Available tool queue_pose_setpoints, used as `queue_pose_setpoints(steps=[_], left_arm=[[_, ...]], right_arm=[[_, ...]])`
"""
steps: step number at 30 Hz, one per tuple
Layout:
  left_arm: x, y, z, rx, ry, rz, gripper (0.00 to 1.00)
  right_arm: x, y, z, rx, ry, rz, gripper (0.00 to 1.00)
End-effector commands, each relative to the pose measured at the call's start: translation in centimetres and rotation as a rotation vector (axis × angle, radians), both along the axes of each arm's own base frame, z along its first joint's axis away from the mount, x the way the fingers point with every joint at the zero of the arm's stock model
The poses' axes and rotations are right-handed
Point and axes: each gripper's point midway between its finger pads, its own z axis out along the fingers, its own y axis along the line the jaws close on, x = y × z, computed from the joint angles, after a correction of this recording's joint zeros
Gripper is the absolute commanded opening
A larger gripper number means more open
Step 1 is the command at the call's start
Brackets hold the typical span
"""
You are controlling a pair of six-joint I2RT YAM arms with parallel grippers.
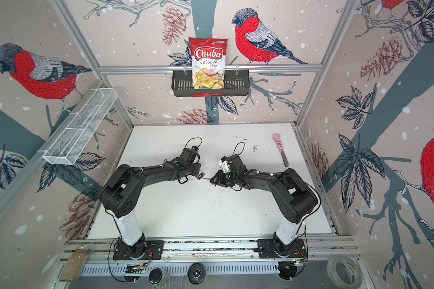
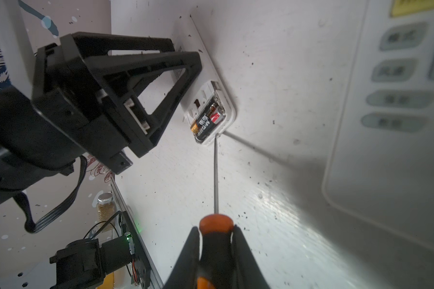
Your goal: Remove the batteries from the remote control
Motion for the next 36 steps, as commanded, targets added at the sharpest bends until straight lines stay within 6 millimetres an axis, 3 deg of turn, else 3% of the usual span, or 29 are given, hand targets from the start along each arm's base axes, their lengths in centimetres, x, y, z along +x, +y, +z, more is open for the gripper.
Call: queue_pose_setpoints(steps=[1, 13, 36], left_arm=[[-2.6, 1.1, -2.2, 0.044, 0.126, -0.011, 0.52], [-2.5, 0.9, -2.4, 0.039, 0.13, -0.014, 0.51], [-2.6, 0.9, -2.3, 0.042, 0.132, -0.018, 0.5]], right_arm=[[0.7, 0.6, 0.9, 0.041, -0.028, -0.01, 0.02], [0.7, 0.5, 2.0, 0.058, -0.047, -0.009, 0.02], [0.6, 0.5, 1.0, 0.042, -0.025, -0.002, 0.02]])
